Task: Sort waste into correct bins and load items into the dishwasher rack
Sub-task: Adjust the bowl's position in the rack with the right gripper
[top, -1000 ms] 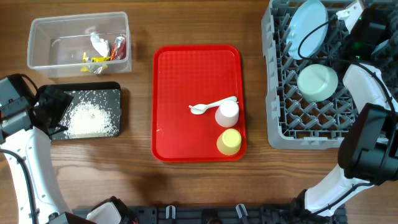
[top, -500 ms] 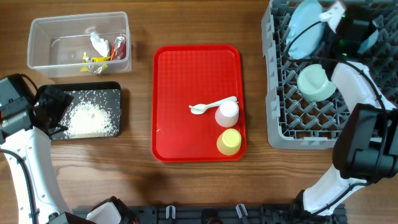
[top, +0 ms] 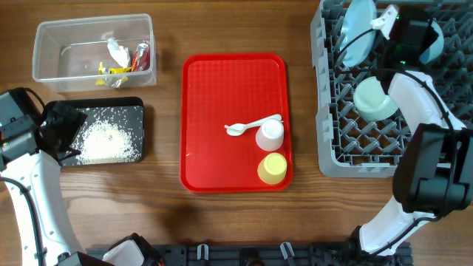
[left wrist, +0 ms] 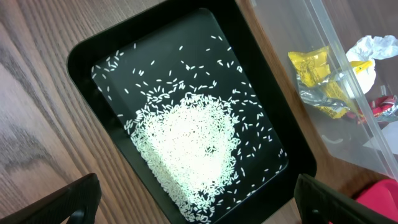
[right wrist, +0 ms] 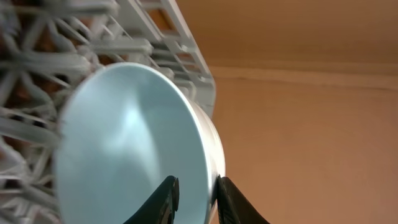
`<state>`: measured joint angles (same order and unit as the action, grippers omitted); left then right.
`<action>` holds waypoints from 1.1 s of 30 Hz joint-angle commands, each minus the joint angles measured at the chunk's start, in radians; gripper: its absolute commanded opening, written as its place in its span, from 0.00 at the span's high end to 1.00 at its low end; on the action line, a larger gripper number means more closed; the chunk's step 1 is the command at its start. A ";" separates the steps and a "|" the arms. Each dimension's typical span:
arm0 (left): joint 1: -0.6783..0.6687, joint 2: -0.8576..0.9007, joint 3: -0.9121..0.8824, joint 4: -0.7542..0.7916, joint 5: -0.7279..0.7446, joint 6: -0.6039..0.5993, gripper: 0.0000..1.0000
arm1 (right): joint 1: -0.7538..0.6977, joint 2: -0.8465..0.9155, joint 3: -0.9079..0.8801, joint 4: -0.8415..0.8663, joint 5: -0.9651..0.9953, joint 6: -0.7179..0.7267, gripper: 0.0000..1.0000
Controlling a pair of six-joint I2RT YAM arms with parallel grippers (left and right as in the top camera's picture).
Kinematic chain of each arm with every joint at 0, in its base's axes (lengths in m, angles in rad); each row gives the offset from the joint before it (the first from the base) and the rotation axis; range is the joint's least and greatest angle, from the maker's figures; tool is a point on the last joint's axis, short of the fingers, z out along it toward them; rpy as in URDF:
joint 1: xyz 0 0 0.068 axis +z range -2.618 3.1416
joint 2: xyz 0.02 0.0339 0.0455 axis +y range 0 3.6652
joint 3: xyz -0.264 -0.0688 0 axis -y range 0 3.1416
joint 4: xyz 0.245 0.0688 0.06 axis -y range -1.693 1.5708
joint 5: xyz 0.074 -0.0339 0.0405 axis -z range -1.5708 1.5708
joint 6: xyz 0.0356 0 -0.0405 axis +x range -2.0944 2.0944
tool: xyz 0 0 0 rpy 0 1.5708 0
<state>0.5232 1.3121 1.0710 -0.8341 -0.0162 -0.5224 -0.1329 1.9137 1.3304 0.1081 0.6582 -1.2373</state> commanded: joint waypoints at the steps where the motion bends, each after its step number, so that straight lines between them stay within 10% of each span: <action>1: 0.003 0.006 0.006 0.000 0.005 -0.010 0.00 | 0.034 0.011 -0.004 -0.039 0.008 0.134 0.73; 21: 0.003 0.007 0.006 0.000 0.005 -0.010 0.00 | 0.057 -0.214 -0.004 0.013 0.010 0.456 0.29; 33: 0.002 0.007 0.006 0.000 0.009 -0.010 0.00 | 0.057 -0.510 -0.004 -0.129 -0.246 0.670 0.23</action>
<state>0.5232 1.3121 1.0710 -0.8333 -0.0162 -0.5224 -0.0784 1.4681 1.3293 0.0269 0.5694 -0.6800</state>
